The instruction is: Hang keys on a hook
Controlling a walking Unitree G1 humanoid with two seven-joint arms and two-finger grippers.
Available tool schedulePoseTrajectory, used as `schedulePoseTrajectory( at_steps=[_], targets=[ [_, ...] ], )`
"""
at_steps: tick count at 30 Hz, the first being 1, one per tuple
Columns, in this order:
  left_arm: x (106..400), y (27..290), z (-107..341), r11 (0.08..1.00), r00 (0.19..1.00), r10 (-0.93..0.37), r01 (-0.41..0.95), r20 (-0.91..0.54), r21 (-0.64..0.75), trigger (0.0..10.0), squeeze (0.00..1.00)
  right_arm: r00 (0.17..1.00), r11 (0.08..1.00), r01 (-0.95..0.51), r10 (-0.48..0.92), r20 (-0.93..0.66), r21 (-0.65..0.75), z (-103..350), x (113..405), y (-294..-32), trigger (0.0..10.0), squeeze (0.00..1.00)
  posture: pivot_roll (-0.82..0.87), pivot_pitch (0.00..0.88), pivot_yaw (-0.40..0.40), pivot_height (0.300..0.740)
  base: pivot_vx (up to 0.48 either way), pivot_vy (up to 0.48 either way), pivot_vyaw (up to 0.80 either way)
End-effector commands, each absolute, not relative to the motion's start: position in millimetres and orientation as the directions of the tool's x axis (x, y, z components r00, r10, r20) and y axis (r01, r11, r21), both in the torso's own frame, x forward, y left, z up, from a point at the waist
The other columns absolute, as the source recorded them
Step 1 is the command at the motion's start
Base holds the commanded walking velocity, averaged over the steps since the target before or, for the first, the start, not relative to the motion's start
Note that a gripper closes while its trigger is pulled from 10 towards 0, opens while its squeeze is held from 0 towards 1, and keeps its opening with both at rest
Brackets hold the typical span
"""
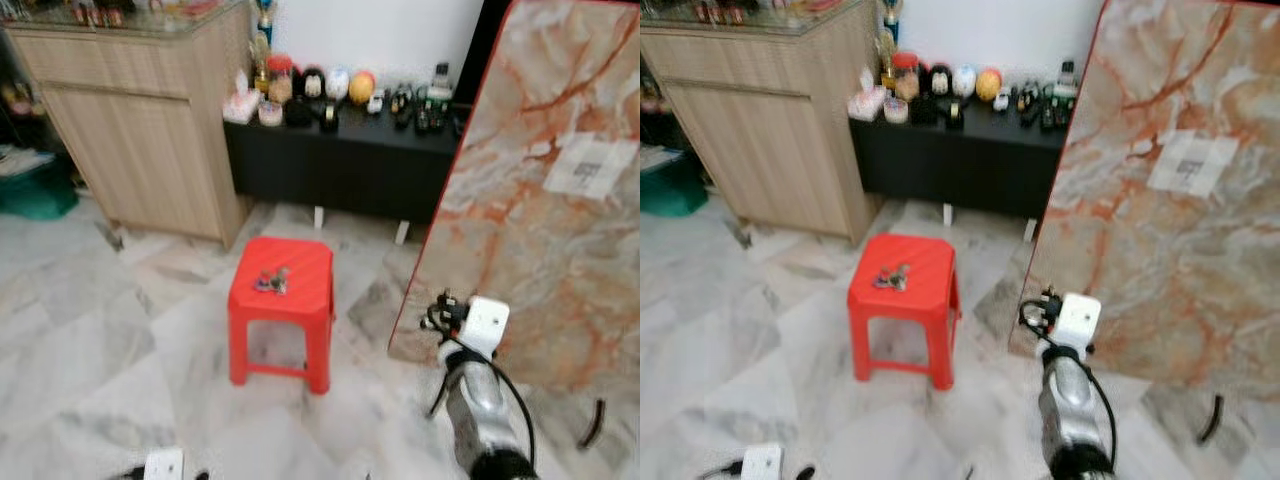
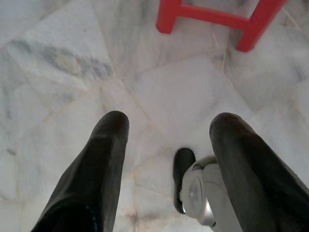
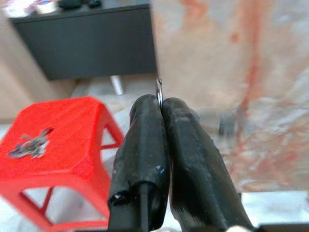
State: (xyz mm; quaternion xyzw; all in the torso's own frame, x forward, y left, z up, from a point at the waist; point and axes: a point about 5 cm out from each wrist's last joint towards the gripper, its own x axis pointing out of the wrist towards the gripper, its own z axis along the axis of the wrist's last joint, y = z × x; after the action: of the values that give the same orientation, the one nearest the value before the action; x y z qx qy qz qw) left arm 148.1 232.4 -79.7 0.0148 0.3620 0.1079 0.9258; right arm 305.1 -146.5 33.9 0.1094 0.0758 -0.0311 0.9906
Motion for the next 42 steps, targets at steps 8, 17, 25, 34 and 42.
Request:
schedulePoseTrajectory(
  at_steps=[8,17,25,34,42],
  targets=[
    [147.7,228.3,-81.1,0.977,0.712,0.202,-0.198,-0.673,0.084,10.0,0.0,0.986,0.976,0.098,-0.068,-0.155,0.195,35.0,306.2,-157.8,10.0,0.0,0.07,0.048,-0.059,0.74,0.0,-0.067,0.0],
    [148.9,227.4,-80.4,0.974,0.719,0.207,-0.212,-0.664,0.074,10.0,0.0,0.973,0.973,0.229,-0.229,-0.007,-0.013,59.1,313.6,-181.2,10.0,0.0,0.07,0.045,-0.059,0.74,0.0,0.0,0.0],
    [149.4,228.2,-80.2,0.972,0.717,0.213,-0.224,-0.664,0.071,10.0,0.0,0.878,0.864,0.478,-0.474,0.066,-0.156,73.4,313.4,-217.2,10.0,0.0,0.07,0.044,-0.059,0.74,0.0,0.0,0.0],
    [153.0,229.9,-78.7,0.968,0.719,0.221,-0.245,-0.659,0.057,10.0,0.0,0.87,0.858,0.494,-0.486,0.088,-0.141,77.8,317.4,-213.5,10.0,0.0,0.07,0.032,-0.059,0.74,0.0,0.0,0.0],
    [151.3,229.5,-79.9,0.968,0.712,0.215,-0.245,-0.668,0.051,10.0,0.0,0.915,0.911,0.396,-0.382,-0.126,0.114,50.1,312.7,-185.4,10.0,0.0,0.07,0.018,-0.059,0.74,0.0,0.0,0.0]
  ],
)
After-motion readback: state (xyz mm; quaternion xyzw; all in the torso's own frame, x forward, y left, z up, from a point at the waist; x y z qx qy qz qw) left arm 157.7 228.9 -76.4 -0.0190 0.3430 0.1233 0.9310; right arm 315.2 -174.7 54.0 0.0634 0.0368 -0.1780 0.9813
